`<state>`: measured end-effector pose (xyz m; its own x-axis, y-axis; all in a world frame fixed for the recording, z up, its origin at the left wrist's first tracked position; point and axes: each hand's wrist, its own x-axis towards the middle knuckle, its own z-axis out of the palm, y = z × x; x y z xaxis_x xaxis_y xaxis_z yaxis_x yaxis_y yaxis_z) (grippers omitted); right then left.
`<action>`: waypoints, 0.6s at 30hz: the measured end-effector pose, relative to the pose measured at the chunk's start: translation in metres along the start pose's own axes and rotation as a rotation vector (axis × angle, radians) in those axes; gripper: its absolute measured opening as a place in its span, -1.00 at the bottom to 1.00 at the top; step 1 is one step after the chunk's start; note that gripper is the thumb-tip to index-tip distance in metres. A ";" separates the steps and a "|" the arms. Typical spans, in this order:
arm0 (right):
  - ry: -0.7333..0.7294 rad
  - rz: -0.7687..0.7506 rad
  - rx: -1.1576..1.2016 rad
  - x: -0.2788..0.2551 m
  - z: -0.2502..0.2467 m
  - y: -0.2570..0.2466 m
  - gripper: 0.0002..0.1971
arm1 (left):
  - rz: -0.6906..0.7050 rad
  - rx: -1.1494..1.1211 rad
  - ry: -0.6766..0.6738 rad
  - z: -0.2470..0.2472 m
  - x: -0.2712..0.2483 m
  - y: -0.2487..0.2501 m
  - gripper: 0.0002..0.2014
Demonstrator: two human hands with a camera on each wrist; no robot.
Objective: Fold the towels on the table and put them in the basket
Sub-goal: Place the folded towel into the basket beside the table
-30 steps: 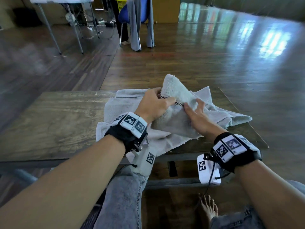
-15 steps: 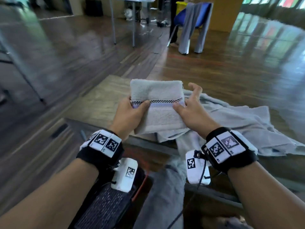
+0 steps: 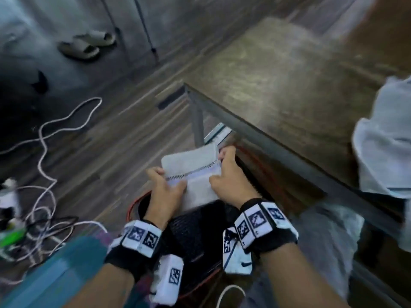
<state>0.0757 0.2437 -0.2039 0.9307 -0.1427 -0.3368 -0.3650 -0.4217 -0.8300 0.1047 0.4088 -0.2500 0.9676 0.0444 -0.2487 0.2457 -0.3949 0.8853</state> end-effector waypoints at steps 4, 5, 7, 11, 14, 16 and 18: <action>-0.124 0.158 -0.054 0.014 0.043 0.041 -0.73 | -0.293 0.008 -0.061 0.013 -0.015 -0.068 -0.87; -0.155 0.187 -0.067 0.016 0.050 0.050 -0.74 | -0.395 -0.018 -0.068 0.017 -0.017 -0.083 -0.88; -0.226 0.223 -0.096 0.020 0.062 0.066 -0.74 | -0.586 -0.082 -0.068 0.025 -0.016 -0.108 -0.85; -0.289 0.324 -0.096 0.030 0.077 0.095 -0.73 | -0.762 -0.024 -0.074 0.037 -0.004 -0.138 -0.74; -0.307 0.384 -0.043 0.038 0.083 0.107 -0.72 | -0.784 0.010 -0.071 0.040 0.009 -0.147 -0.77; -0.346 0.377 -0.033 0.043 0.085 0.113 -0.67 | -0.806 0.068 -0.054 0.038 0.017 -0.149 -0.73; -0.374 0.362 -0.036 0.046 0.086 0.118 -0.60 | -0.826 0.156 -0.048 0.036 0.021 -0.151 -0.63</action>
<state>0.0728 0.2639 -0.3556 0.6705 0.0413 -0.7408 -0.6550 -0.4361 -0.6171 0.0854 0.4368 -0.4031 0.4762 0.3374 -0.8120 0.8592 -0.3752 0.3479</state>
